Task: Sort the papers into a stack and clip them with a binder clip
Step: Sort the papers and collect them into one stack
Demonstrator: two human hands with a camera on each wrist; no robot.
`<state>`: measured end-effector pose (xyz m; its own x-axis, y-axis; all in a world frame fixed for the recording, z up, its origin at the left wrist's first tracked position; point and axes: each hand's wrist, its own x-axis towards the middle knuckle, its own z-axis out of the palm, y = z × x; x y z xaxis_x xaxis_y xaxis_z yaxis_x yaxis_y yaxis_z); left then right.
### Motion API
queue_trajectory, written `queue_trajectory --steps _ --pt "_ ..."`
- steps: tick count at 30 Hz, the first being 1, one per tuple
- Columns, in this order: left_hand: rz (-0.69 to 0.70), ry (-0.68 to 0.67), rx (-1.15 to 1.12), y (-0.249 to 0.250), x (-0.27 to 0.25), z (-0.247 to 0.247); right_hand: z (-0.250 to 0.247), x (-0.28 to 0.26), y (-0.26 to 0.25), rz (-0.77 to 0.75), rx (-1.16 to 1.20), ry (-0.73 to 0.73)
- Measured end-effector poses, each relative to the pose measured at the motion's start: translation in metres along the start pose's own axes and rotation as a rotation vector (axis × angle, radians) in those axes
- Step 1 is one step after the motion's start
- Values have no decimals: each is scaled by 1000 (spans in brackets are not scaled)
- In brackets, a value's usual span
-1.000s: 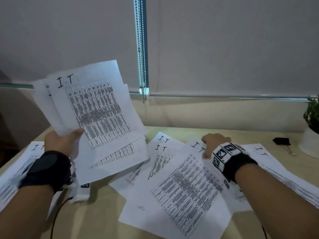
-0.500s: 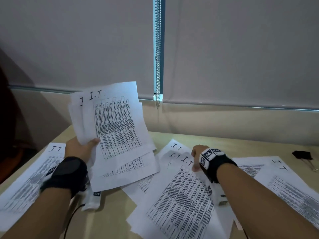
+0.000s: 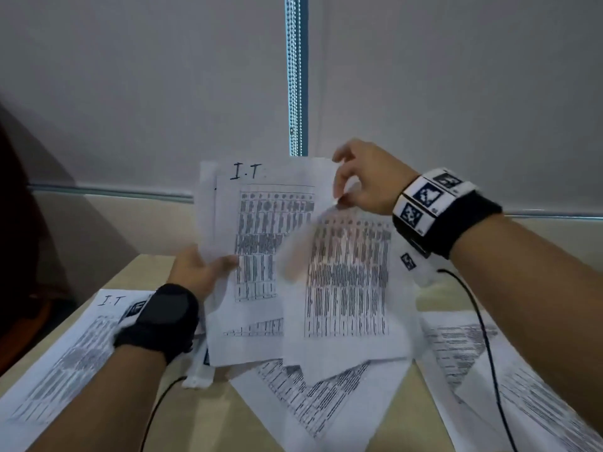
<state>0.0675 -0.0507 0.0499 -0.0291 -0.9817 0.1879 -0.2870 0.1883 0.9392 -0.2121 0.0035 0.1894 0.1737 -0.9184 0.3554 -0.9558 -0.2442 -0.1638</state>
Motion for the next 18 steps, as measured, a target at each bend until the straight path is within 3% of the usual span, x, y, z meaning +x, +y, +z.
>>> queue_trajectory --steps 2,4,9,13,18 --pt "64 -87 3 14 -5 16 -11 13 -11 -86 -147 79" --pt "103 -122 -34 23 -12 29 -16 21 -16 -96 -182 50" --pt "131 -156 -236 27 -33 46 -12 16 -8 18 55 14" --pt "120 -185 -184 22 -37 57 -4 12 1 33 128 41" --pt "42 -47 -236 19 -30 63 -3 11 16 11 163 224"
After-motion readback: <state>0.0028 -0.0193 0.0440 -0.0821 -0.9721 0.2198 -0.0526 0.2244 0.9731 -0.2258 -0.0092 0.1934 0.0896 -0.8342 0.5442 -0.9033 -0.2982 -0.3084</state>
